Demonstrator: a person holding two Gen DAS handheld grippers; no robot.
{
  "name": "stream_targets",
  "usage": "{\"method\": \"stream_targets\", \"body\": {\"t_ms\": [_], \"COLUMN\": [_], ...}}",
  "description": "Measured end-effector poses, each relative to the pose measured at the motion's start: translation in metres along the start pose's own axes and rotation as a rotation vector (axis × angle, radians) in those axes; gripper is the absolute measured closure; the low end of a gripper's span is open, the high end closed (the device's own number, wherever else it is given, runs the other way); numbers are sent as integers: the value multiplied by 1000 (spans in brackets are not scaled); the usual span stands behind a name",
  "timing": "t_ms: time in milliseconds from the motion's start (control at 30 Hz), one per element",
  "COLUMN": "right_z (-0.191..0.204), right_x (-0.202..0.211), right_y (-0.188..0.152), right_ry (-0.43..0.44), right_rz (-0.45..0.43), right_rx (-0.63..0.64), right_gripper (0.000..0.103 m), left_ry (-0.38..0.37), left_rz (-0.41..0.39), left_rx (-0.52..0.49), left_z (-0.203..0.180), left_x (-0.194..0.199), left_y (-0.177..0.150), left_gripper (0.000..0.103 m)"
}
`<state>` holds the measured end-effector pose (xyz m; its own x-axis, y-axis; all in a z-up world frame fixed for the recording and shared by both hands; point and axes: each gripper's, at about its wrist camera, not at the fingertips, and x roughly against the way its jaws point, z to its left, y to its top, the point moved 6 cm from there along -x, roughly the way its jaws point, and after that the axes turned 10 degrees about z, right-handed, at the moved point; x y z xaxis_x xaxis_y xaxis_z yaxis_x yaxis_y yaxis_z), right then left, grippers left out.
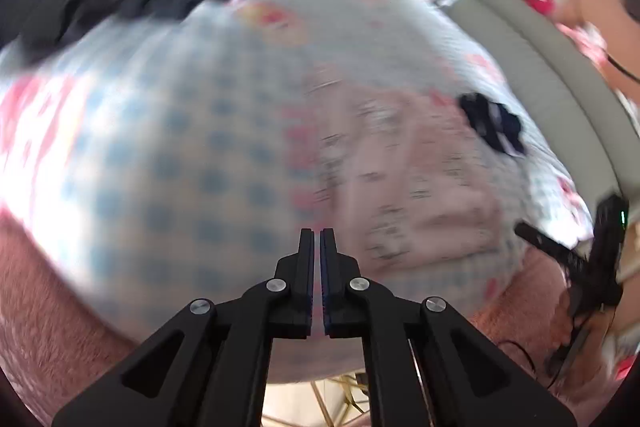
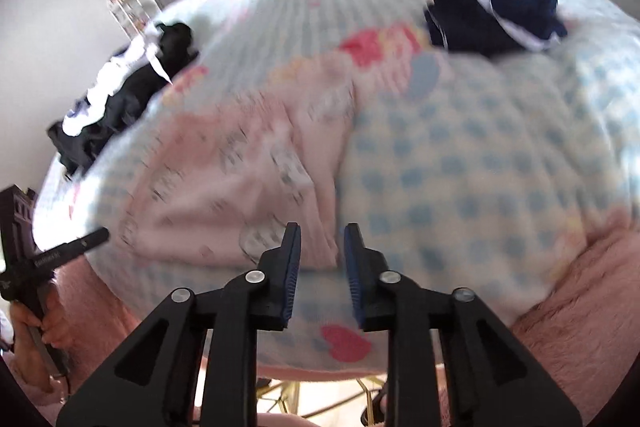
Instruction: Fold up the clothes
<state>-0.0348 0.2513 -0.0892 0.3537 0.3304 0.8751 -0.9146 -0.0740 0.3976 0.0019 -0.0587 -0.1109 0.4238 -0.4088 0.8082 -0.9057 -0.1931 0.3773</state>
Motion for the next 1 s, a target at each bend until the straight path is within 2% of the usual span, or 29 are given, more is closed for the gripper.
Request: {"method": "stream_targets", "body": {"t_ms": [67,100,167,233,267,333,367,433,500,567,600,633,700,733,767,800,833,933,1000], "right_z": [10,15,20,19,13,-3,-8,-14,-6,6,14,22,34,39,42,44,47,51,50], "right_x": [-1,-8,-21,-39,-41,-38,-32,-21,-17,-14,-17,-22,-40,-49,-59,-70,-80,-94,-98], "right_y": [7,9,13,10,10,12,15,23,38,55,61,66,71,72,71,69,67,62,64], "right_ry": [26,13,-43,-115,-135,-131,-115,-85,-55,-39,-30,-18,-2,5,-4,-26,-48,-69,-36], "right_rz": [7,17,23,69,86,92,76,46,5,-47,-46,-34,3,24,45,65,85,130,147], "right_rx": [38,50,60,110,103,52,31,7,37,60,80,104,139,156,172,188,204,226,207], "right_gripper": [80,80,80,81,81,81,77,74,71,70,66,64,59,59,61,71,74,73,63], "left_ry": [-49,-66,-5,128,127,97,107,112,80,67,63,60,53,52,48,37,36,59,35], "left_rz": [-26,-29,6,65,63,-19,-60,-68,-42,-22,-17,-11,10,27,36,45,49,46,65], "left_rx": [-55,-72,-84,-78,-44,18,10,-73,-135,-174,-185,-185,-165,-152,-143,-145,-156,-185,-158], "left_z": [-22,-30,-32,-22,-14,-7,-9,-22,-36,-45,-47,-47,-43,-41,-39,-40,-42,-45,-40], "left_x": [-6,-12,-30,-46,-43,-23,-13,-13,-26,-39,-47,-55,-69,-77,-82,-88,-92,-97,-101], "left_y": [4,7,11,13,14,22,28,41,55,68,75,81,88,86,84,81,78,74,74], "left_gripper": [99,99,99,99,99,99,99,99,96,80,61,52,52,57,64,73,74,76,73]}}
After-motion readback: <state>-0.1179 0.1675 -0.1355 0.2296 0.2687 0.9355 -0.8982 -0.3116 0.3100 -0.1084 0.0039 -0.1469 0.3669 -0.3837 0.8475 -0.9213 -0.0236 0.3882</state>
